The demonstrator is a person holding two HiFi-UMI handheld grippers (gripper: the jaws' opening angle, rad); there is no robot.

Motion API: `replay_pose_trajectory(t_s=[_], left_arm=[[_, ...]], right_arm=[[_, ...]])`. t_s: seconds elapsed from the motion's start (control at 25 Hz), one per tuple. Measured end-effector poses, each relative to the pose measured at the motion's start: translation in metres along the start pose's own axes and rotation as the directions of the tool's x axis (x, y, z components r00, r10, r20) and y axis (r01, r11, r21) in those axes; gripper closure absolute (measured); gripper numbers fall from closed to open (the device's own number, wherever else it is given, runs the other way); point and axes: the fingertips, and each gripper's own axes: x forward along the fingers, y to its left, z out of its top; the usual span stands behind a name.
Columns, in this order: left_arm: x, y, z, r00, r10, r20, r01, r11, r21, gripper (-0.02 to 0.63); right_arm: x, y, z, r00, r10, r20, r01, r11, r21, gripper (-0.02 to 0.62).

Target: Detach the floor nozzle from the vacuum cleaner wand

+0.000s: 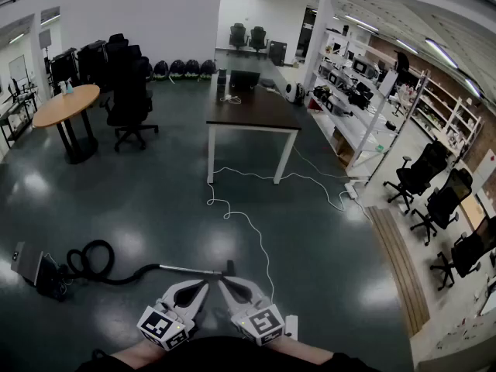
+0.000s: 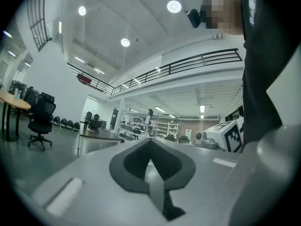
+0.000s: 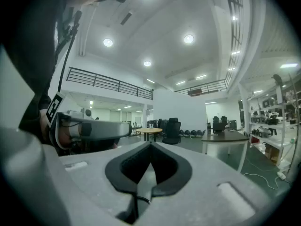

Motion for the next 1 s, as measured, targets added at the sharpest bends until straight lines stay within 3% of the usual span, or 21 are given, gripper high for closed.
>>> replay_pose_trajectory(t_s=[0.68,1.0], left_arm=[[0.004,0.002,-0.010,0.999,0.026,-0.026,-0.026,1.000,-0.009,0.605],[0.031,0.008,-0.028,0.991,0.126,-0.051,-0.124,0.991,0.046,0.604]], right_arm=[[-0.004,0.001,-0.011,1.000,0.021,0.013,-0.022,0.999,0.032,0.594],[-0.029,-0.049,-0.022,0.999,-0.001,0.035,-0.001,0.997,0.075,0.594]])
